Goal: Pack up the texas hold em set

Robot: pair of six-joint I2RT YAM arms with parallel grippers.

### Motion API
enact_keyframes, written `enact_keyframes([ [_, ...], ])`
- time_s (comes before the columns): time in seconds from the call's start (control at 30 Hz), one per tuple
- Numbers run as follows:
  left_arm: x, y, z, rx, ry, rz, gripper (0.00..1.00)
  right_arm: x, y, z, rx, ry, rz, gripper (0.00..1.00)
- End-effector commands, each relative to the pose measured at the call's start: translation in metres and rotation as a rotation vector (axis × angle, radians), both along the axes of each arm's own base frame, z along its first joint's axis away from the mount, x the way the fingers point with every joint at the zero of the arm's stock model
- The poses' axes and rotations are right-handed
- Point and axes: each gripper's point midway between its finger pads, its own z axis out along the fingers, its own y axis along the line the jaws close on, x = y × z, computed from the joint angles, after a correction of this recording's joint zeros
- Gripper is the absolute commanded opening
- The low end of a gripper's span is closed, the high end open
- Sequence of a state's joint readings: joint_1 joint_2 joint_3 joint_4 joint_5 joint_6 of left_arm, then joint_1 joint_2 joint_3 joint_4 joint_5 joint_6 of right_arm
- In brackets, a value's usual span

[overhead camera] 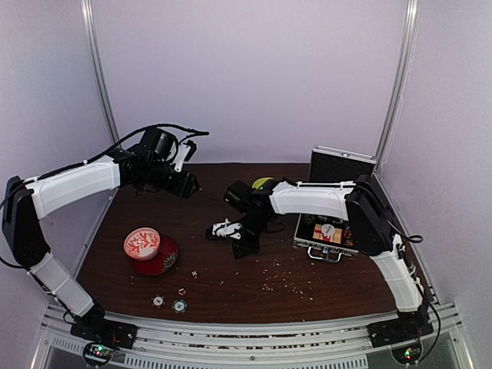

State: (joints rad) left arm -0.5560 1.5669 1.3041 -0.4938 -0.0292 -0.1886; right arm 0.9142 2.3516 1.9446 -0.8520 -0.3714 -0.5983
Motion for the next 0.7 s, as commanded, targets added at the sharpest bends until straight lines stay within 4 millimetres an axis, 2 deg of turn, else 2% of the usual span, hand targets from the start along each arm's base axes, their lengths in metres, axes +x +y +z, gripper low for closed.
enact_keyframes([
  [0.0,0.004,-0.003,0.014,-0.028,-0.046,-0.014,0.57,0.0,-0.002,0.025,0.007,-0.016,-0.012,0.15],
  [0.13,0.004,-0.003,0.014,-0.024,-0.048,-0.012,0.57,-0.003,-0.021,0.054,0.026,-0.026,-0.041,0.13],
  [0.3,0.005,-0.002,0.012,-0.015,-0.047,-0.01,0.57,0.002,-0.072,0.081,0.032,-0.029,-0.128,0.13],
  [0.53,0.004,-0.004,0.01,-0.018,-0.038,-0.017,0.57,0.028,-0.165,0.093,0.015,-0.019,-0.336,0.13],
  [0.67,0.004,-0.004,0.009,-0.017,-0.036,-0.017,0.57,0.044,-0.207,0.092,0.015,0.005,-0.46,0.13],
])
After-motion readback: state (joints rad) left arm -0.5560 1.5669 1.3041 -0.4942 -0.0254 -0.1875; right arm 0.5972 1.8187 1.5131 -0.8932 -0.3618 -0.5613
